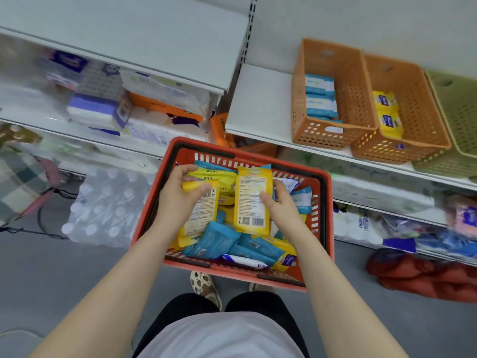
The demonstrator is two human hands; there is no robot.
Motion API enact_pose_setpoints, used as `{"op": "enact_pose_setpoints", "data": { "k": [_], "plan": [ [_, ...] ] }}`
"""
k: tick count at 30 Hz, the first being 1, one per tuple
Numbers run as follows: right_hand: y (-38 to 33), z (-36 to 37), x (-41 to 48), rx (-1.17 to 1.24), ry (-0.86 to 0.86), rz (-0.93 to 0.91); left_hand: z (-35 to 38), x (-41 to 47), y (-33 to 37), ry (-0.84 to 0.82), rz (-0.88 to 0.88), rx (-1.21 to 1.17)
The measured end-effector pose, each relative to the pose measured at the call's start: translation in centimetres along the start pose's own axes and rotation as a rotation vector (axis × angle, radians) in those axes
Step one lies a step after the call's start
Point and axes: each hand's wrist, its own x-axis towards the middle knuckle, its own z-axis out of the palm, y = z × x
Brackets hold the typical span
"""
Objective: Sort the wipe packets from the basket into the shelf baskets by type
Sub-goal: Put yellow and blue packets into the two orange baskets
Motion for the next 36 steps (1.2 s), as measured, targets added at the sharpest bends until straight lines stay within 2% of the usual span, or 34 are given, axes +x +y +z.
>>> {"op": "enact_pose_setpoints", "data": {
  "k": [4, 7, 11, 13, 15, 20, 23, 25, 28, 31, 34, 36],
  "plan": [
    [0.8, -0.8, -0.2, -0.013, 0.046, 0.001, 0.9, -1.1, -2.1, -0.379, -0.12, 0.238],
    [1.8, -0.4, -0.4, 0.023, 0.035, 0.051, 1.5, -2.3, -3.3, -0.469, -0.103, 0.295],
    [2.4, -0.1, -0.8, 0.044, 0.047, 0.067, 1.9, -3.2, -3.9, -0.719, -0.031, 0.493],
    [2.5, -0.3, -0.8, 0.049, 0.047, 0.074, 2.3, -3.4, -4.3, -0.665, 0.027, 0.6],
    [2.4, -0.6, -1.0, 0.078, 0.055, 0.077, 2.3, -3.4, -4.4, -0.547, 0.051, 0.604],
    [-0.4, -2.5, -1.6, 0.188, 0.169, -0.004, 2.3, -2.7, -2.0, -0.185, -0.003, 0.203],
    [-2.6, -3.2, -2.3, 0.078, 0.271, -0.164, 2.7, -1.6, -0.1, -0.026, -0.068, 0.033],
    [-4.0, -2.6, -3.1, -0.06, 0.337, -0.318, 3.6, -1.1, 1.3, -0.054, -0.131, -0.143],
    [-5.0, -0.5, -3.7, -0.212, 0.207, -0.437, 5.0, -1.2, 3.0, -0.183, -0.227, -0.345],
    [-5.0, -0.6, -3.4, -0.128, 0.113, -0.376, 5.2, -1.5, 3.4, -0.274, -0.303, -0.447],
    [-4.7, -2.1, -3.4, -0.135, 0.007, -0.365, 5.3, -2.6, 4.2, -0.39, -0.222, -0.466],
    [-4.7, -2.6, -3.6, -0.015, -0.054, -0.285, 5.9, -2.9, 4.1, -0.423, -0.178, -0.504]
  ]
}}
